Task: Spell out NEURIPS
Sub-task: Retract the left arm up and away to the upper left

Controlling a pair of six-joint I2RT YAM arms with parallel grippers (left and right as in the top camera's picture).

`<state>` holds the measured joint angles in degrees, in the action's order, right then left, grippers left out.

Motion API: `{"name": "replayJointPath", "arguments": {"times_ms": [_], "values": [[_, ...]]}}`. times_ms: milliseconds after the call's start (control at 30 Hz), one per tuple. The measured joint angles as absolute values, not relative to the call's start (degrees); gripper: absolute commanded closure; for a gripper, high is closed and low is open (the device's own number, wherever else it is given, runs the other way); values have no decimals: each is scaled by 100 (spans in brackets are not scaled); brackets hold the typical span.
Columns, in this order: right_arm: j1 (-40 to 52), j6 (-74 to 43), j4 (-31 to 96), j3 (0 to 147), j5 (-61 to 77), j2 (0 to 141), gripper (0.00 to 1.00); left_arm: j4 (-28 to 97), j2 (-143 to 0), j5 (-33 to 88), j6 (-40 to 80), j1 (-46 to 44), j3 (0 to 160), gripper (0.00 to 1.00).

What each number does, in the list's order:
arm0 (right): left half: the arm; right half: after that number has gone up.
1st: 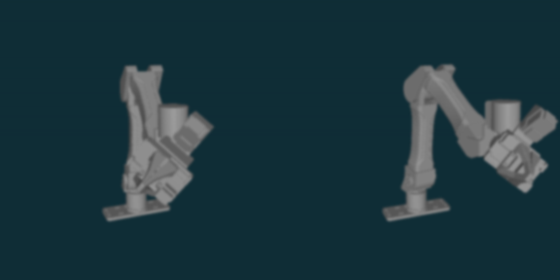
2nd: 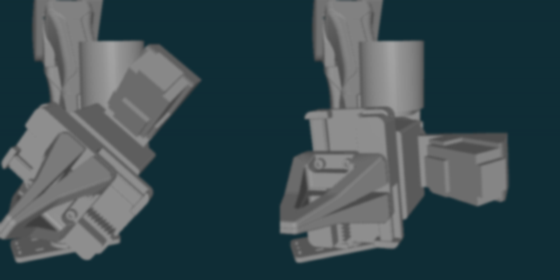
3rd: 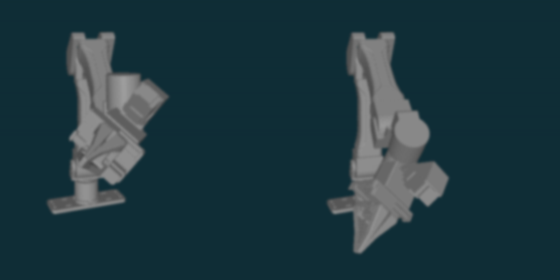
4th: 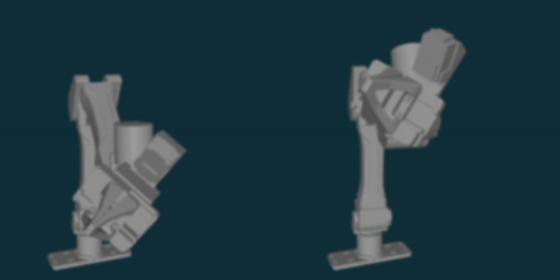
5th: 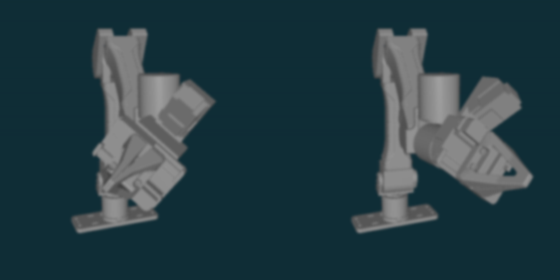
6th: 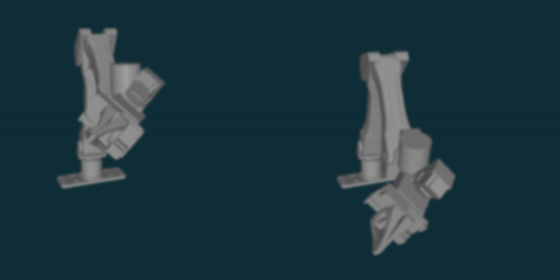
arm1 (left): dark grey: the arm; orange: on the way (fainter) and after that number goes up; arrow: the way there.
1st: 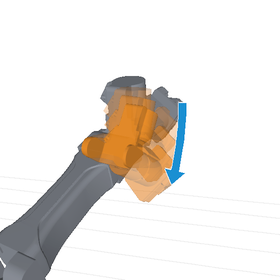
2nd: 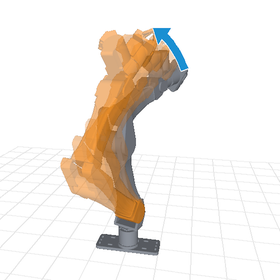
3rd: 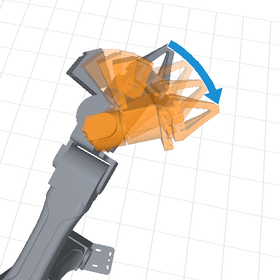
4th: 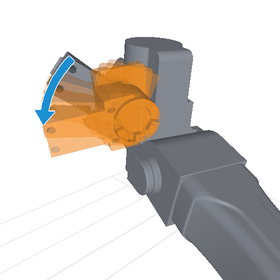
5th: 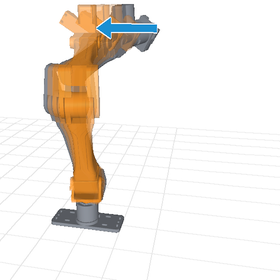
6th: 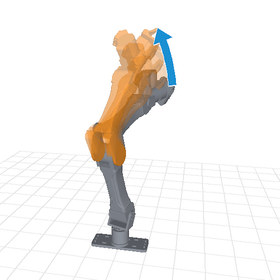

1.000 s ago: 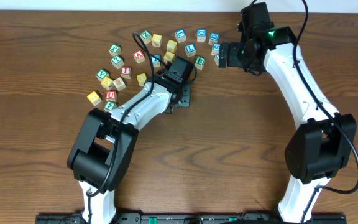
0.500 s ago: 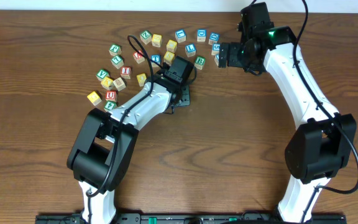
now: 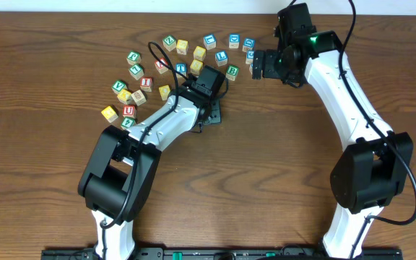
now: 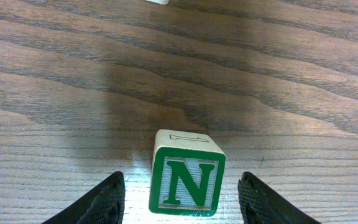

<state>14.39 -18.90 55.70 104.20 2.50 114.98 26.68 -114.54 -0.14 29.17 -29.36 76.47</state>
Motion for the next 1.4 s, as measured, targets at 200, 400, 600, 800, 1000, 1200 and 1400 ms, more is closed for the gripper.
{"name": "replayJointPath", "arguments": {"times_ms": [200,400,600,800,1000,1200,1400], "values": [[1439,-1890,5570,10420,250,11498,1,2676,-11319,-14,2753,-2936,7647,42],[1439,-1890,5570,10420,250,11498,1,2906,-10803,-10,2386,-2893,7693,42],[1439,-1890,5568,10420,250,11498,1,3472,-10226,-14,2102,-2556,8012,42],[1439,-1890,5570,10420,250,11498,1,4375,-10018,-16,1647,-2231,8707,42],[1439,-1890,5570,10420,250,11498,1,5269,-10018,-5,1199,-1973,9443,42],[1439,-1890,5221,10420,425,11498,1,6252,-9998,5,766,-1350,10095,42],[1441,-1804,4836,10420,1048,11498,1,6560,-9985,1,587,-655,10138,42]]}}
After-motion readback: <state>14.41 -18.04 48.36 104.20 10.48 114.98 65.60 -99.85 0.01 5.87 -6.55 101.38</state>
